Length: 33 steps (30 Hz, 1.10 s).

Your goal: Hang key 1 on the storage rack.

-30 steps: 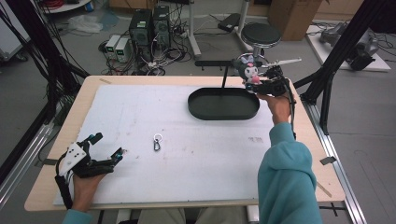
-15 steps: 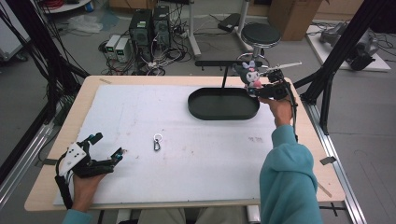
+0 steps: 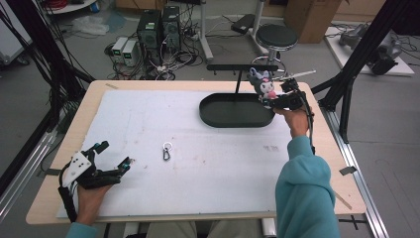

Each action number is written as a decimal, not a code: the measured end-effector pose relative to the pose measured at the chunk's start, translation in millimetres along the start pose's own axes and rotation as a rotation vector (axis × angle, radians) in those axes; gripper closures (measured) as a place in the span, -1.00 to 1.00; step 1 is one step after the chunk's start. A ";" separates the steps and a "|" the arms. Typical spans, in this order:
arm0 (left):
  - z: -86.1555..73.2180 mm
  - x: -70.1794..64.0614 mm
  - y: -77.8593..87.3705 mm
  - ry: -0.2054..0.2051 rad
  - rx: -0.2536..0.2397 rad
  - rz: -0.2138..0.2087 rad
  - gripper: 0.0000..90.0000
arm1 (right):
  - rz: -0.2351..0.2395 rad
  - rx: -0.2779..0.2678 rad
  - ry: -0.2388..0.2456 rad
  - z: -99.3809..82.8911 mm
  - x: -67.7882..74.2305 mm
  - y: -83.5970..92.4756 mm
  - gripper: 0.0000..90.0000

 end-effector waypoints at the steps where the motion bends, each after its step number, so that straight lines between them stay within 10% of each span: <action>1: 0.0 0.0 0.0 0.000 0.000 0.000 -0.94 | 0.002 0.009 0.002 -1.2 -0.7 -1.2 0.20; 33: 0.0 -0.3 0.2 0.001 -0.003 0.001 -0.94 | -0.001 0.042 0.019 -6.2 5.5 -41.8 0.05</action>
Point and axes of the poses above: each handheld gripper's, and its own axes: y roughly backward along the jaws, z roughly out of its top, x roughly to its left, the point moved 1 cm from there along -y, roughly forward along the jaws, and after that the axes turned 11 degrees about -x, right-handed, at the moved point
